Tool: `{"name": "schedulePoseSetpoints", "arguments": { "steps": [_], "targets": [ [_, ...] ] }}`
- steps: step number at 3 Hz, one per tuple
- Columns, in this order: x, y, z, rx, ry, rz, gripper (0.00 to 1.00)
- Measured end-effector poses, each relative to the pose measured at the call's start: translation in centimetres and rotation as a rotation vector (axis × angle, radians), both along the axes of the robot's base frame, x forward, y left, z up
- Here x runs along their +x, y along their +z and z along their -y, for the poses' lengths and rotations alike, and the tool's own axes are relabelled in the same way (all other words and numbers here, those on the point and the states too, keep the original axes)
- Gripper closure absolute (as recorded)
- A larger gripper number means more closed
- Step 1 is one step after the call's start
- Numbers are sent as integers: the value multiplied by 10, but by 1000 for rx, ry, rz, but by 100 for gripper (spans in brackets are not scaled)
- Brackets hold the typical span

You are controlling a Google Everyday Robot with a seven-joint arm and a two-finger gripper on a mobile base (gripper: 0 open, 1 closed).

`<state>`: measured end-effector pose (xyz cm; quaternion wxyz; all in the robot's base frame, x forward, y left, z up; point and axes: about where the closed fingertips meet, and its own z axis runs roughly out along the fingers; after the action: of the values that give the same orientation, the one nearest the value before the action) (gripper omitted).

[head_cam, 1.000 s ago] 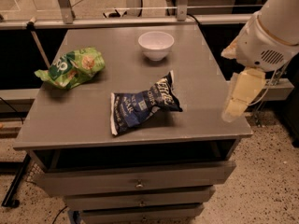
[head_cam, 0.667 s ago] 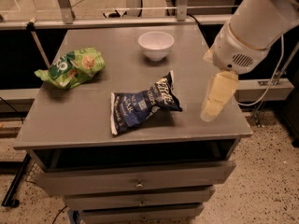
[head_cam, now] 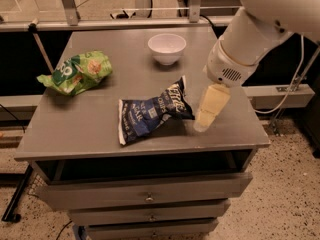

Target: Place blue chip bag into white bowl

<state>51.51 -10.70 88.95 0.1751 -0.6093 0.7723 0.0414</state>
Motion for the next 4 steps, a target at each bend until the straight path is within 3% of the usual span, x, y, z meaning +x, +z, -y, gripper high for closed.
{"name": "schedulePoseSetpoints", "arguments": {
  "steps": [2,3,4],
  "targets": [
    [9,-22,-19,83,-49,-36,0],
    [8,-27,-35,115,-35,-57,0],
    [5,-31,-47,130,-23,-69,17]
  ]
}}
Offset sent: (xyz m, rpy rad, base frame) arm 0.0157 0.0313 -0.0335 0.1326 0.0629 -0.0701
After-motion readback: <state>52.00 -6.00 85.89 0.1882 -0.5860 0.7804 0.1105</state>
